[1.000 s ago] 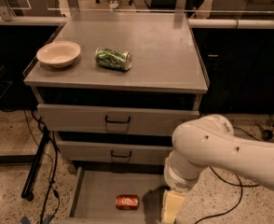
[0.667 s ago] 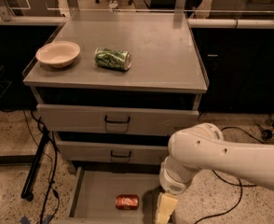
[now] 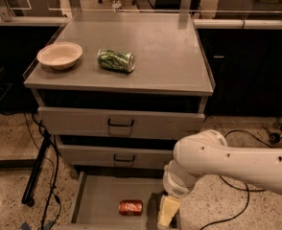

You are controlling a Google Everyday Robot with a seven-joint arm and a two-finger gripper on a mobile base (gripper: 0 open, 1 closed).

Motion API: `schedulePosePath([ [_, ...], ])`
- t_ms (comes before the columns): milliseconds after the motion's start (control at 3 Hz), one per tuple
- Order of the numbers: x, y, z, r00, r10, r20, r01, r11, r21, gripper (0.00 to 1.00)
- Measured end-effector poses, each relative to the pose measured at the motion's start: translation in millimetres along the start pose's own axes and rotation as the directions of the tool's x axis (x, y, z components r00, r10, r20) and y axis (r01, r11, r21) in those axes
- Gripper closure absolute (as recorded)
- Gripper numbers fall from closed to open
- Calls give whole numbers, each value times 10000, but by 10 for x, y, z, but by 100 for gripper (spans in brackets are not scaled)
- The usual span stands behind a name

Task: Pick coke can from bottom drawer and place on counter

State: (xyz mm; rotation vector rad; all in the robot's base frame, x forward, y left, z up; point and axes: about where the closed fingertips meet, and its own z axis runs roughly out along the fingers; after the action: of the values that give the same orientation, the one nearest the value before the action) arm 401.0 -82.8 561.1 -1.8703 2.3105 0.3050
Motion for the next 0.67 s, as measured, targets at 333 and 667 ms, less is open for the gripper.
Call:
schedulePosePath([
  [333,-59,-271,266,9974,-224,688,172,9970,758,0],
  [667,-59,-271,266,9974,-224,688,172,9970,757,0],
])
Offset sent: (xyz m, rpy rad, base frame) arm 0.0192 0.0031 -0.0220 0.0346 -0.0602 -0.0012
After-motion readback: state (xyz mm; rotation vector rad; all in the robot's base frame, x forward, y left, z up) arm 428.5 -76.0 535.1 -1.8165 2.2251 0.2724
